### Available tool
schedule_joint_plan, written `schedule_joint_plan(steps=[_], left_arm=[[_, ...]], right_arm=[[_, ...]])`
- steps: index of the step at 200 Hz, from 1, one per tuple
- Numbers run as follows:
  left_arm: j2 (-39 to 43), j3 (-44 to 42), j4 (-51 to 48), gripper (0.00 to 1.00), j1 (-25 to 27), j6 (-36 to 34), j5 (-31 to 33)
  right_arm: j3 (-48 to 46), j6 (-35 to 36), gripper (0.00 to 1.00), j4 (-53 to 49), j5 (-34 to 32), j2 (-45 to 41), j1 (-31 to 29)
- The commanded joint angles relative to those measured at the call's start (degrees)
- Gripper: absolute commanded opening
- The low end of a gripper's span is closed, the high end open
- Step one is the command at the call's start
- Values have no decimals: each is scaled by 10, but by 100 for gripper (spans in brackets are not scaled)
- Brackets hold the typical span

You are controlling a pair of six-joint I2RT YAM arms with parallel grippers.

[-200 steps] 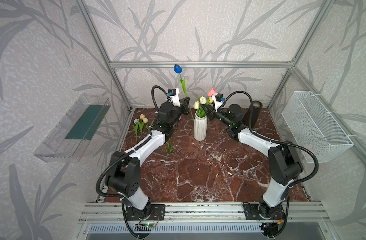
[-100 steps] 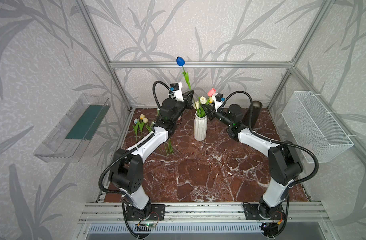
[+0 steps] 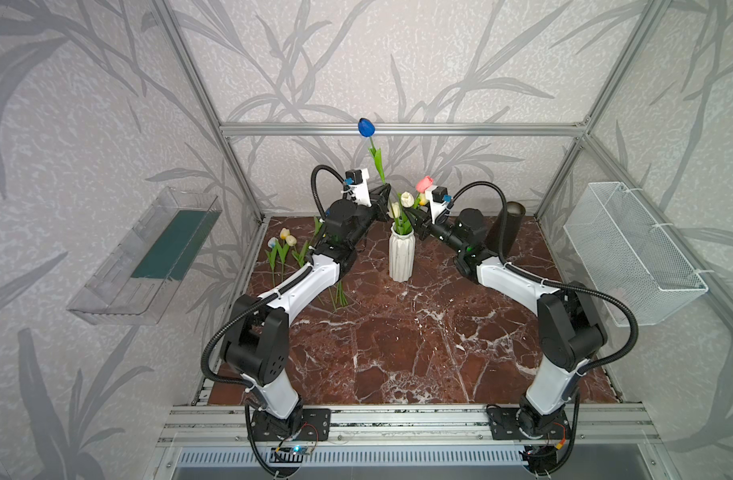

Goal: Arrange the flowers into the vase
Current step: 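Carry the blue tulip with the left gripper over the white vase, then lower the blue tulip stem into the white vase and open the left gripper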

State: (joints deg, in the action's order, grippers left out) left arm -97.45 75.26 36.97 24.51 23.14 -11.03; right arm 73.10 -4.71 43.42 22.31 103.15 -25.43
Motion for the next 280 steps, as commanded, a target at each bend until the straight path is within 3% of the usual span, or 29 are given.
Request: schedule_joint_plan(steps=[1,101,189,280], left_arm=[[-8,-21,41,0,9,6,6],[12,-89,41,0,45,-46,30],[32,-132,29,0,67,-108,6],[81,-191,25,20,73,-133,34]], right_arm=[[3,0,34,25,-7,-10,4],[-6,5,36,33,-9,-12,5],[-12,12,36,33,-5,-8,6],[-28,17,37,45,9,-4,8]])
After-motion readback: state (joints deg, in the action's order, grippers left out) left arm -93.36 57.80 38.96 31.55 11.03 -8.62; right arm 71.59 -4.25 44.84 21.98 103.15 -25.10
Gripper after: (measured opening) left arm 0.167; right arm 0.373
